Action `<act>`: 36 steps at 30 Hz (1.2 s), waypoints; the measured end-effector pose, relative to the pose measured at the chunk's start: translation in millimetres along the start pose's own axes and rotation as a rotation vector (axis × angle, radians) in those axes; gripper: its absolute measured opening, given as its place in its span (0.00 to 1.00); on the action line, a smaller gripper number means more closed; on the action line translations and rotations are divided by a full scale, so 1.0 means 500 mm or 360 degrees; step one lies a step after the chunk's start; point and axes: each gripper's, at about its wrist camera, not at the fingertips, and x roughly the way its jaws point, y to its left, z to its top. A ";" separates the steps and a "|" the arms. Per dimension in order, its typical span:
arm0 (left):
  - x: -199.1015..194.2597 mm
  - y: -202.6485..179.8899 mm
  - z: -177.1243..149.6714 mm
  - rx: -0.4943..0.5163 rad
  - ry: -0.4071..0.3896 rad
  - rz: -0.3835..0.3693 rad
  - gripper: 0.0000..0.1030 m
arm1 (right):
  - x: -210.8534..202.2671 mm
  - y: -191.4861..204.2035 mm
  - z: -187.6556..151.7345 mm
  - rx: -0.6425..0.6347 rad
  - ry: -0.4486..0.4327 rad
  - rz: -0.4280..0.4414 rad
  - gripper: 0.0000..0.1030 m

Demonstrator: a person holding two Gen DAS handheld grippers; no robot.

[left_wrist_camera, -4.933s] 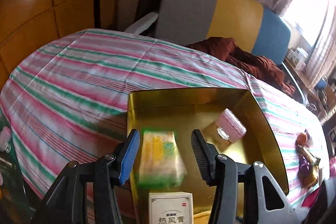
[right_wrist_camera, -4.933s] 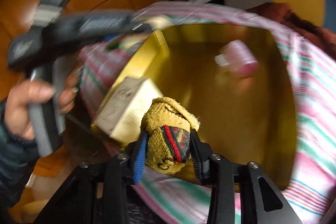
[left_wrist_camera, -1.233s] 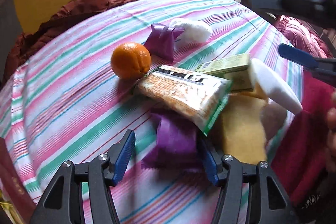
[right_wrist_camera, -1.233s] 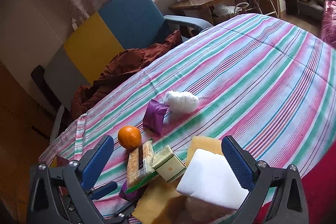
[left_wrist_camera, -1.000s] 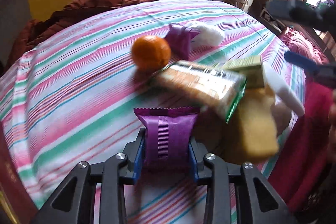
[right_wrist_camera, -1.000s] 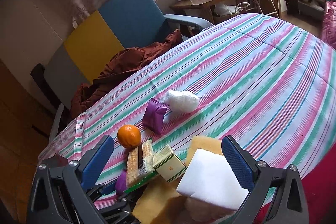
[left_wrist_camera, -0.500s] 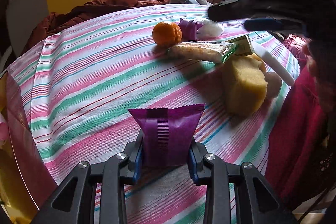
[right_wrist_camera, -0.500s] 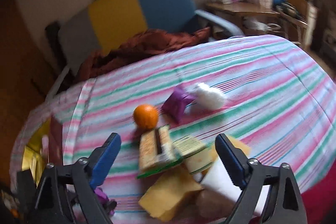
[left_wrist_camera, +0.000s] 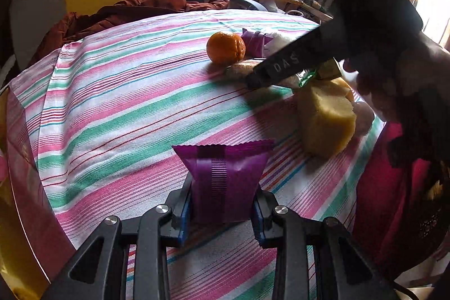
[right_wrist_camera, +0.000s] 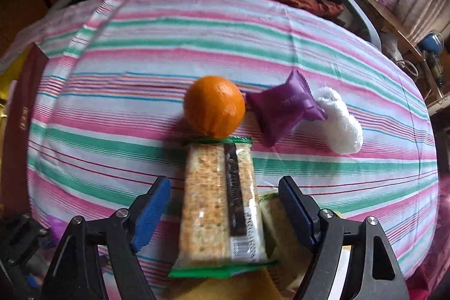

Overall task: Organize objects
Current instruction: 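Grasp the second cracker pack with the right gripper, then carry the purple packet with the left gripper while the right carries the cracker pack toward the tray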

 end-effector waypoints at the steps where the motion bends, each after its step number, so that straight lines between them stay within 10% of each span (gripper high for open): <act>1: -0.001 0.001 0.000 -0.0006 -0.0002 -0.0003 0.33 | 0.006 0.000 -0.002 -0.0023 0.0017 -0.0002 0.47; 36: -0.304 0.138 -0.090 -0.0330 -0.0346 0.0431 0.32 | -0.199 0.226 -0.110 0.0053 -0.0502 0.0590 0.43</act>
